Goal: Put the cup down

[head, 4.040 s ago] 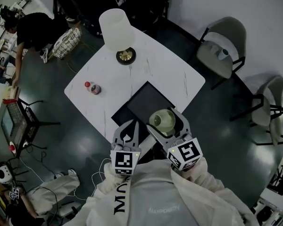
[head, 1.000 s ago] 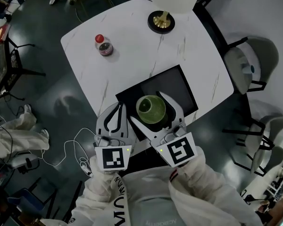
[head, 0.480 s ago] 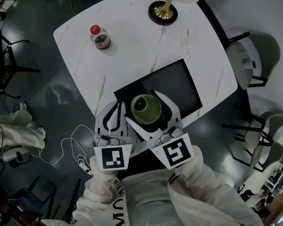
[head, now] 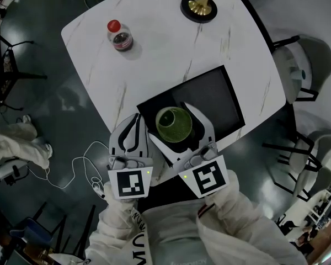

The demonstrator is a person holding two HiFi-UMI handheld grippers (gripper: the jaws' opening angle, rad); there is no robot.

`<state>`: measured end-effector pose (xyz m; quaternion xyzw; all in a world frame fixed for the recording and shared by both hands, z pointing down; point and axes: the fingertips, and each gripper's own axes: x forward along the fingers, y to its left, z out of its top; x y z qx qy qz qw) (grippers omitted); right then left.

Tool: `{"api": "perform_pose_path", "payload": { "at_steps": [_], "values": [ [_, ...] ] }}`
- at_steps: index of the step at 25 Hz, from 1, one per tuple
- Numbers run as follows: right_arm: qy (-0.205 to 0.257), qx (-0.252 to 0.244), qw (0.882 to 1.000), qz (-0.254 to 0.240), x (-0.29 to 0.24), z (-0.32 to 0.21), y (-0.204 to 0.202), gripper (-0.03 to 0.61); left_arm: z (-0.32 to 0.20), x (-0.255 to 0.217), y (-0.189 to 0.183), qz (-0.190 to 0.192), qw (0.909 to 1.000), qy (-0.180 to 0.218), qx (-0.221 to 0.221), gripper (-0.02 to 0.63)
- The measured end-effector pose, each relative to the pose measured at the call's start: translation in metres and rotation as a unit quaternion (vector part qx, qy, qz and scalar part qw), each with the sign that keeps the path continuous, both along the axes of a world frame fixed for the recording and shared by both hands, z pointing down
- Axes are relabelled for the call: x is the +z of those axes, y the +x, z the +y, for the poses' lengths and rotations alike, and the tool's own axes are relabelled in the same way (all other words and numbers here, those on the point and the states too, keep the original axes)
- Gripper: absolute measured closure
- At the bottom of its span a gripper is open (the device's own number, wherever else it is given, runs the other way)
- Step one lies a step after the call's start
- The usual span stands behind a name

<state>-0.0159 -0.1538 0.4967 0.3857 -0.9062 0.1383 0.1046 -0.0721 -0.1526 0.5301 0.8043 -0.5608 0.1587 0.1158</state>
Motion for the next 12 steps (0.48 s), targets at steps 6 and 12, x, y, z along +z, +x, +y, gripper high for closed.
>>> {"api": "perform_pose_path", "payload": {
  "at_steps": [6,12],
  "values": [
    [0.000,-0.001,1.000,0.004,0.009,-0.003,-0.007,0.179,0.000,0.012,-0.011,0.003,0.9998,-0.013,-0.013,0.598],
    [0.004,-0.003,1.000,0.014,0.017,-0.005,-0.016,0.179,-0.002,0.016,-0.017,0.004,0.9998,-0.015,-0.016,0.598]
  ]
}}
